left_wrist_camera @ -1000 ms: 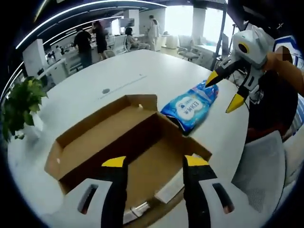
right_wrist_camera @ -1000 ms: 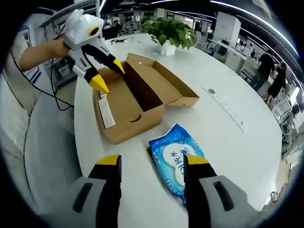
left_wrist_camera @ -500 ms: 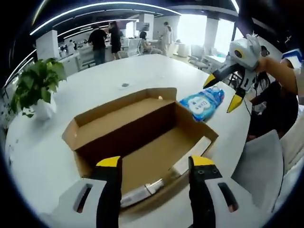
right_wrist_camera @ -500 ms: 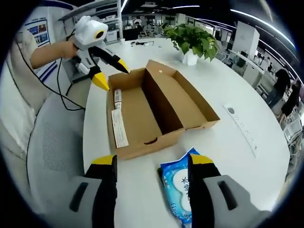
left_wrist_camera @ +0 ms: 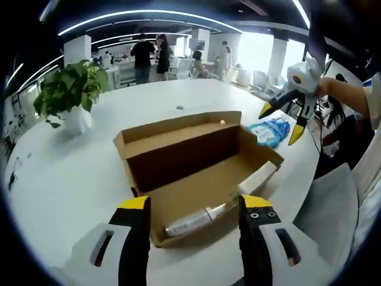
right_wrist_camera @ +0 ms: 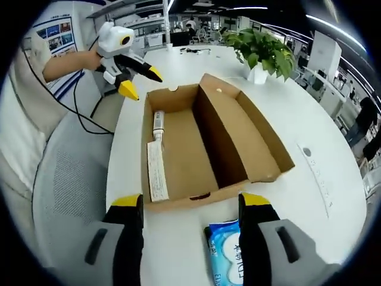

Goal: Operate the shoe box by opening the lid, removing the specified soft item, and placing it in the target area until the item is outside and the box remains undamaged.

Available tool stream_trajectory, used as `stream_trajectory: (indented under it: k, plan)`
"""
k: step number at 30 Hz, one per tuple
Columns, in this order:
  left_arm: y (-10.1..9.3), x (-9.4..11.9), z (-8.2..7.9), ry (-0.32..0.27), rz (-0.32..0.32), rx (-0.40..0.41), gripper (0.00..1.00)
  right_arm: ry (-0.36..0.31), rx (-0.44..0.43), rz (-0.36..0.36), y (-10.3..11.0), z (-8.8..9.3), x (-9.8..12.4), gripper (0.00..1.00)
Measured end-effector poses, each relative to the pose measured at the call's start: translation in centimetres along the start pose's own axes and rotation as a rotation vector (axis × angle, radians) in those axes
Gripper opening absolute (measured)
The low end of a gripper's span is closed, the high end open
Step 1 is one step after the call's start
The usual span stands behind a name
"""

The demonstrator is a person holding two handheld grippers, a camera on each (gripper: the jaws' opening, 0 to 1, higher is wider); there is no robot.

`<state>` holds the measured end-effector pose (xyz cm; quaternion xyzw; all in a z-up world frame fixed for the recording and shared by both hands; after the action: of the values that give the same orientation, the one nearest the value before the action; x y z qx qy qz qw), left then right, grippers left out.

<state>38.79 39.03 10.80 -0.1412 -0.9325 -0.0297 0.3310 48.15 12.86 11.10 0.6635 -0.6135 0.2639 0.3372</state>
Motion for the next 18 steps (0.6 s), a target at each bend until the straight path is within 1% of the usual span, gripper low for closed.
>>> stream_trajectory:
  k: [4, 6, 11, 12, 15, 18]
  plan:
    - [0.9, 0.5, 1.2, -0.023, -0.025, -0.015, 0.6, 0.0, 0.006, -0.016, -0.3, -0.4, -0.9, 0.6]
    - [1.5, 0.6, 1.8, -0.033, -0.032, 0.004, 0.58, 0.0, 0.018, -0.021, -0.4, -0.7, -1.3, 0.59]
    - [2.5, 0.7, 3.3, -0.043, -0.057, 0.035, 0.51, 0.037, 0.054, -0.041, -0.7, -0.7, -2.4, 0.56]
    - [2.5, 0.8, 3.4, -0.043, -0.06, 0.035, 0.49, 0.047, 0.064, -0.044, -0.7, -0.6, -2.8, 0.56]
    - [2.7, 0.8, 3.9, -0.035, -0.065, 0.031, 0.4, 0.062, 0.071, -0.053, -0.7, -0.5, -3.5, 0.6]
    - [2.6, 0.9, 3.9, -0.04, -0.075, 0.033, 0.39, 0.086, 0.083, -0.066, -0.8, -0.4, -4.3, 0.59]
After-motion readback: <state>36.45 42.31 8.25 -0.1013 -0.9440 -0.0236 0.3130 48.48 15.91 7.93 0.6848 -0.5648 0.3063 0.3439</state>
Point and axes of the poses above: the point that each gripper's makers call its tool centre point, and the gripper's own axes: x roughly backward along the fingers, y roughly to its left, z roughly out of its underside, the point moved 4 cm from there along x, roughly backward along the fingers, and after that the axes turned 7 degrees about -z, right-handed, at the moved point
